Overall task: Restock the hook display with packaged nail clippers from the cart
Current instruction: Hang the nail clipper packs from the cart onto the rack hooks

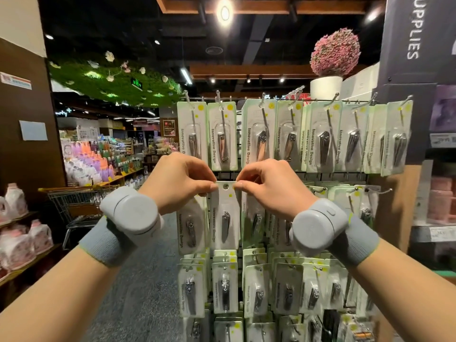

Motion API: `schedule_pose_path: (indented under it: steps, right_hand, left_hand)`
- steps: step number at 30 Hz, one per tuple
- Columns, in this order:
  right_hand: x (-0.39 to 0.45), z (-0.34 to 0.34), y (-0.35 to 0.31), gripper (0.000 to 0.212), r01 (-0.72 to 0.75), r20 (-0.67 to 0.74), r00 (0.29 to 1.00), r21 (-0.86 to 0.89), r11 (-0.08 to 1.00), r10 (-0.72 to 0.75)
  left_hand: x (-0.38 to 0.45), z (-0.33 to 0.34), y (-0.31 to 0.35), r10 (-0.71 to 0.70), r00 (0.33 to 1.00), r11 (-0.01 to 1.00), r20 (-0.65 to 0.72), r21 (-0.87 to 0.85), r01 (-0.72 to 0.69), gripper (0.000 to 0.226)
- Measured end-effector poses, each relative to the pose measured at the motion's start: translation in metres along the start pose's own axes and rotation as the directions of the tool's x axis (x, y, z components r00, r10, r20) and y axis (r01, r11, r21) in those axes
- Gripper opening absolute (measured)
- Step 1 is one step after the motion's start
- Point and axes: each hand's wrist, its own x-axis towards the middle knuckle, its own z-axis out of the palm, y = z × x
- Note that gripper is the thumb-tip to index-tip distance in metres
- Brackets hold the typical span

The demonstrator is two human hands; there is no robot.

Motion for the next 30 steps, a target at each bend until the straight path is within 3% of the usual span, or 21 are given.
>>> schedule_pose_path:
  steps: [4, 9, 14, 19, 23, 27, 30]
  right_hand:
    - [0.002, 0.01, -0.001, 0.017, 0.004, 0.017, 1.0, -0.204, 0.979, -0.001]
    - [0.005, 0.02, -0.005, 0.016, 0.02, 0.007, 1.0, -0.464, 0.886, -0.02]
    - [0.006, 0.031, -0.004, 0.013, 0.001, -0.019, 1.0, -0.564, 0.826, -0.014]
    - [0.0, 0.031, 0.002, 0.015, 0.046, -0.051, 0.996, -0.465, 0.884, -0.078]
    - [-0.016, 0.017, 0.003, 0.016, 0.056, -0.146, 0.984, -0.304, 0.951, -0.104]
    - [-0.042, -0.005, 0.007, 0.011, -0.024, -0.353, 0.936, -0.026, 0.999, 0.014]
    - [-0.069, -0.019, 0.012, 0.008, -0.083, -0.432, 0.896, 0.071, 0.994, 0.106]
  left_hand:
    - [0.006, 0.007, -0.001, 0.009, 1.0, 0.978, 0.027, 0.21, -0.014, 0.006]
    - [0.015, 0.023, -0.003, 0.016, 1.0, 0.874, -0.001, 0.486, -0.014, 0.007]
    - [0.022, 0.034, -0.003, 0.019, 0.999, 0.796, -0.04, 0.605, 0.009, 0.013]
    - [0.016, 0.031, -0.005, 0.083, 0.995, 0.821, -0.046, 0.569, -0.043, 0.014]
    - [-0.001, 0.022, -0.002, 0.266, 0.958, 0.859, -0.106, 0.477, -0.186, 0.01]
    - [-0.018, 0.023, 0.004, 0.403, 0.901, 0.872, -0.163, 0.368, -0.324, 0.011]
    - [-0.029, 0.03, 0.012, 0.437, 0.882, 0.88, -0.176, 0.289, -0.378, 0.017]
